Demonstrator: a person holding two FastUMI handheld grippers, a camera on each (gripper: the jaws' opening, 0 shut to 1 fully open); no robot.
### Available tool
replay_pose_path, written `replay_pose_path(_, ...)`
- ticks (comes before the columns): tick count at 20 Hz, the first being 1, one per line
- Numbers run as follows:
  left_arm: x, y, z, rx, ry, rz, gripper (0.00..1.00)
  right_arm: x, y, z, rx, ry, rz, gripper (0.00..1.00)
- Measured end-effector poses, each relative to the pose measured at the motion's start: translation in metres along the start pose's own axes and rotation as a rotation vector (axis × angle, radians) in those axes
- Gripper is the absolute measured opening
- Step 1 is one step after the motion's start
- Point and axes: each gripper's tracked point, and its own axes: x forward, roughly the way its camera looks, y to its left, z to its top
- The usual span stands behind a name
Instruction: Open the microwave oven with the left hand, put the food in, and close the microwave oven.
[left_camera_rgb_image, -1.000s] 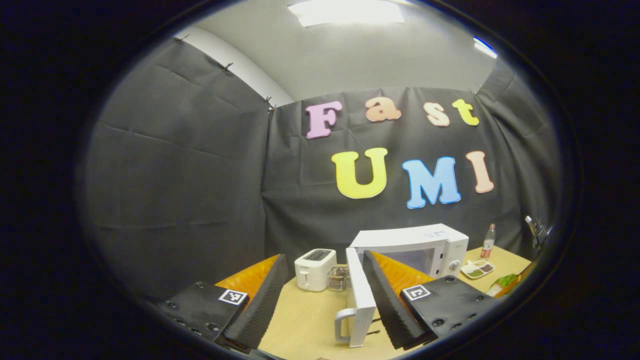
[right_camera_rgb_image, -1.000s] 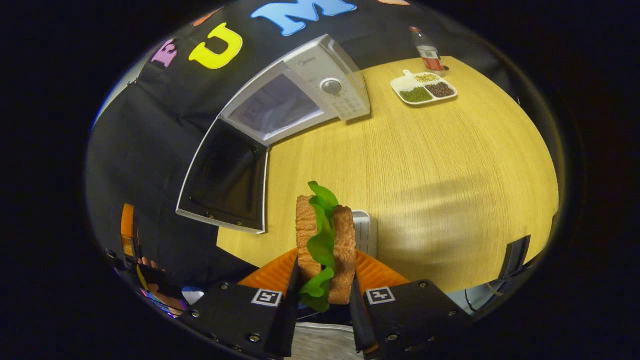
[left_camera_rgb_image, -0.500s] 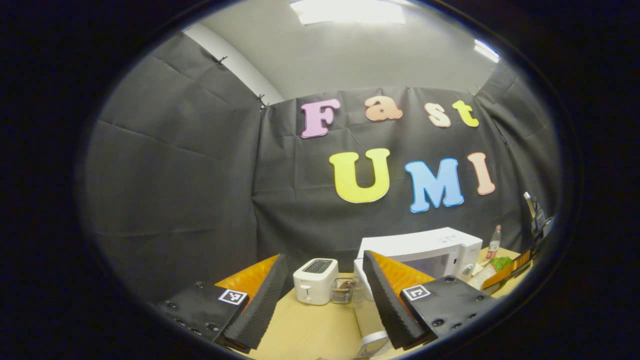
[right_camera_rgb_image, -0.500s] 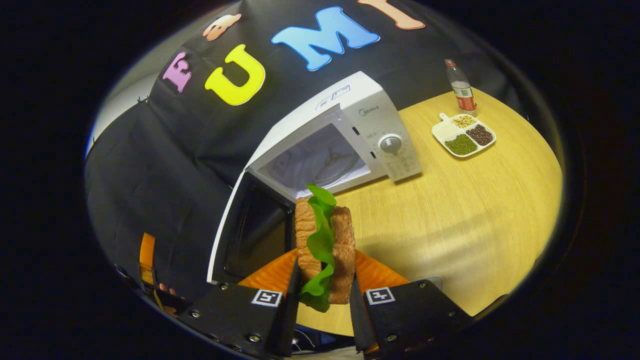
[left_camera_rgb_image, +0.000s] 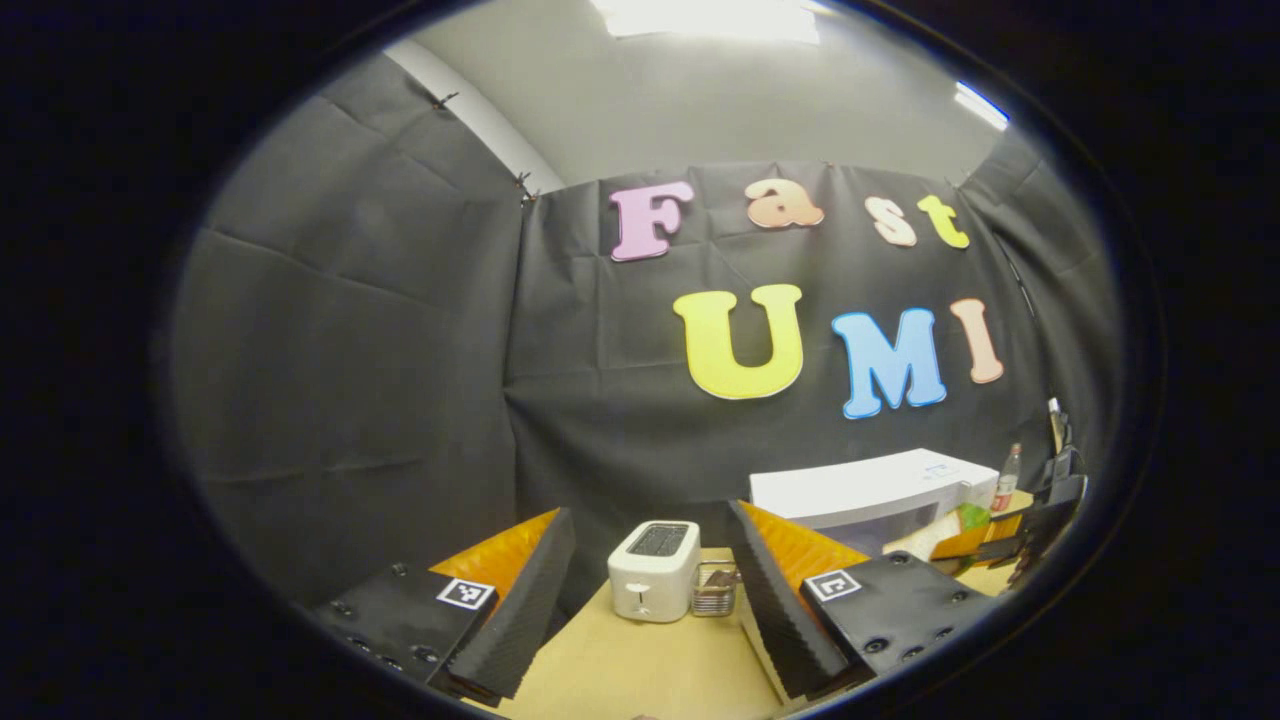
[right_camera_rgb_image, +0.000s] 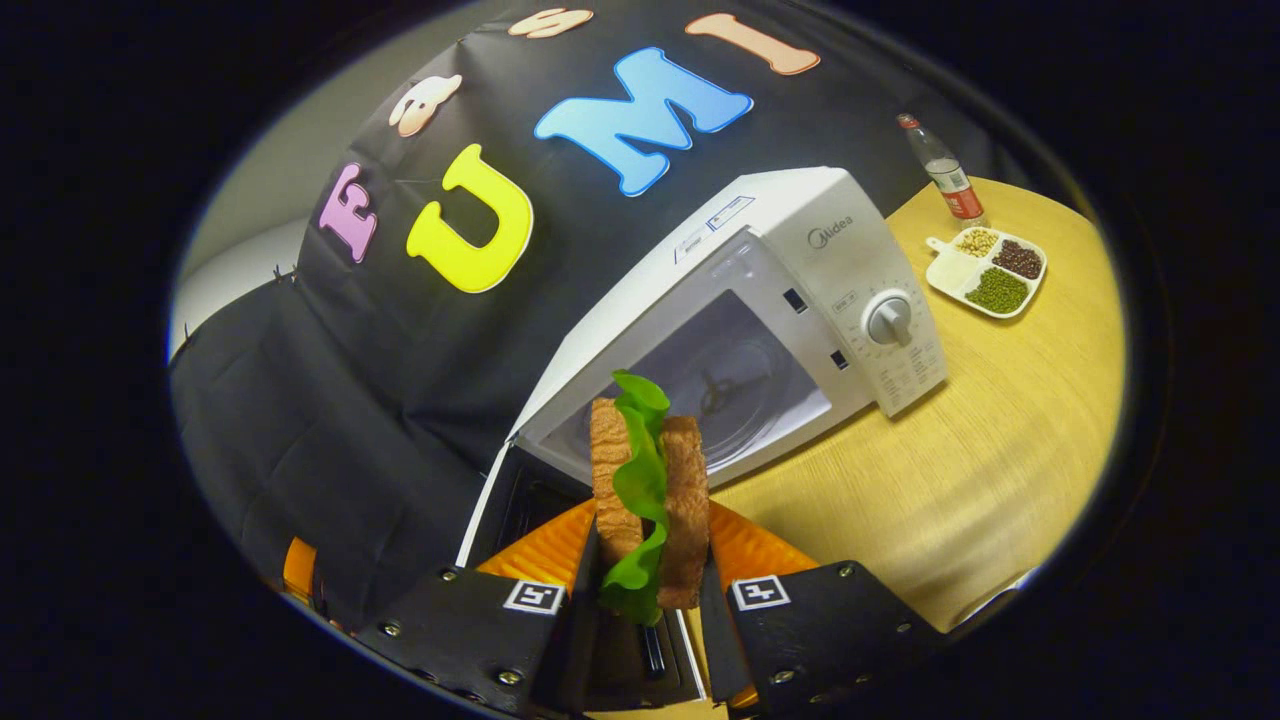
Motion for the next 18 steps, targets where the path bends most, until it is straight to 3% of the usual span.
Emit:
replay_pose_path(6,0.013,0.02,-0.015,0.026,0.04,-0.01,1.0,0.076,-0.008,0.001,0.046,-0.083,-0.007,0.46)
replay_pose_path(8,0.017,0.029,-0.022,0.033,0.052,-0.001,0.97,0.099,-0.013,0.006,0.042,-0.118,-0.021,0.46)
replay_pose_path(9,0.017,0.034,-0.023,0.036,0.057,0.006,0.9,0.109,-0.015,0.011,0.043,-0.138,-0.03,0.46)
replay_pose_path(10,0.017,0.039,-0.024,0.038,0.064,0.014,1.0,0.117,-0.017,0.014,0.05,-0.16,-0.037,0.46)
replay_pose_path(17,0.013,0.063,-0.04,0.087,0.115,0.053,1.0,0.17,-0.034,0.024,0.12,-0.241,-0.077,0.46)
replay_pose_path(18,0.012,0.065,-0.041,0.087,0.119,0.054,0.97,0.176,-0.037,0.021,0.135,-0.243,-0.083,0.46)
